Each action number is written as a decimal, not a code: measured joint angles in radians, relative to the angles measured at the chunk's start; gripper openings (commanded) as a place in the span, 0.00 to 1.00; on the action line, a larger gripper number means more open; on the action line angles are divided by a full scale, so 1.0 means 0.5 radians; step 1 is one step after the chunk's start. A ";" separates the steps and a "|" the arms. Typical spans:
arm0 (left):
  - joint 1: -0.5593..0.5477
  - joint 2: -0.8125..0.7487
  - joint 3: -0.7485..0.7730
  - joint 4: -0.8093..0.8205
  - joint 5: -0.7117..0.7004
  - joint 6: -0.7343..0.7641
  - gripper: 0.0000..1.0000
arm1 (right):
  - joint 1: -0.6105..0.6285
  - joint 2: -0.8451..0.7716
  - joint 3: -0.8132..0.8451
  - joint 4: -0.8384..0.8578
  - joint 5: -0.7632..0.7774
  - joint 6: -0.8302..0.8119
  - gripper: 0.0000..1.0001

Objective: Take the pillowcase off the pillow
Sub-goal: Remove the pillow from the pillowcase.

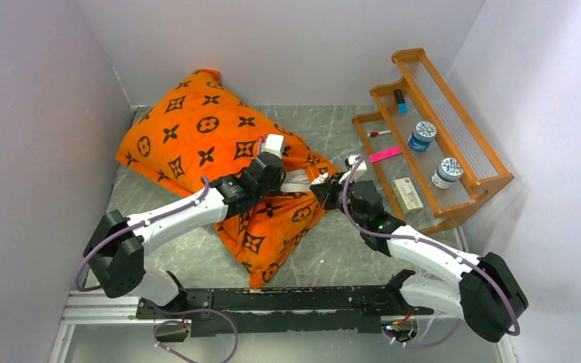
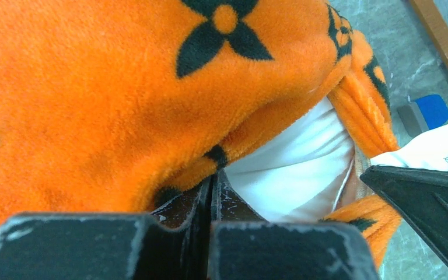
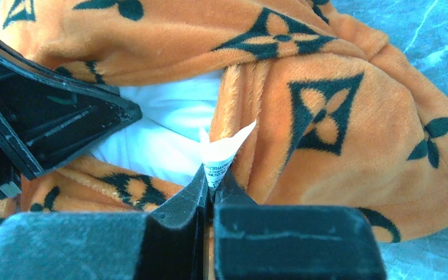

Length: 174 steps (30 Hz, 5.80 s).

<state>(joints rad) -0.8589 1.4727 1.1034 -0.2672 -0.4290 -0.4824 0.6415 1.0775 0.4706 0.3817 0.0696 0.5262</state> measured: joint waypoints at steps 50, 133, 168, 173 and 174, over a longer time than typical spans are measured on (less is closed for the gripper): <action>-0.265 0.510 0.584 -0.217 -0.250 0.321 0.82 | -0.050 0.201 -0.167 0.436 -0.150 -0.035 0.00; 0.231 -0.323 -0.416 0.346 0.497 0.366 0.05 | 0.013 0.179 0.119 -0.010 -0.247 -0.082 0.13; 0.238 -0.390 -0.445 0.355 0.532 0.468 0.05 | 0.112 0.511 0.713 -0.431 0.221 -0.512 0.38; 0.238 -0.390 -0.445 0.355 0.516 0.466 0.05 | 0.126 0.512 0.699 -0.385 0.244 -0.526 0.08; 0.237 -0.390 -0.445 0.356 0.513 0.465 0.05 | 0.130 0.512 0.690 -0.370 0.247 -0.527 0.03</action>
<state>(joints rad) -0.7403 1.2778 0.8810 -0.0895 -0.1726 -0.2497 0.7063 1.3334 0.8158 0.1967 0.1932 0.2626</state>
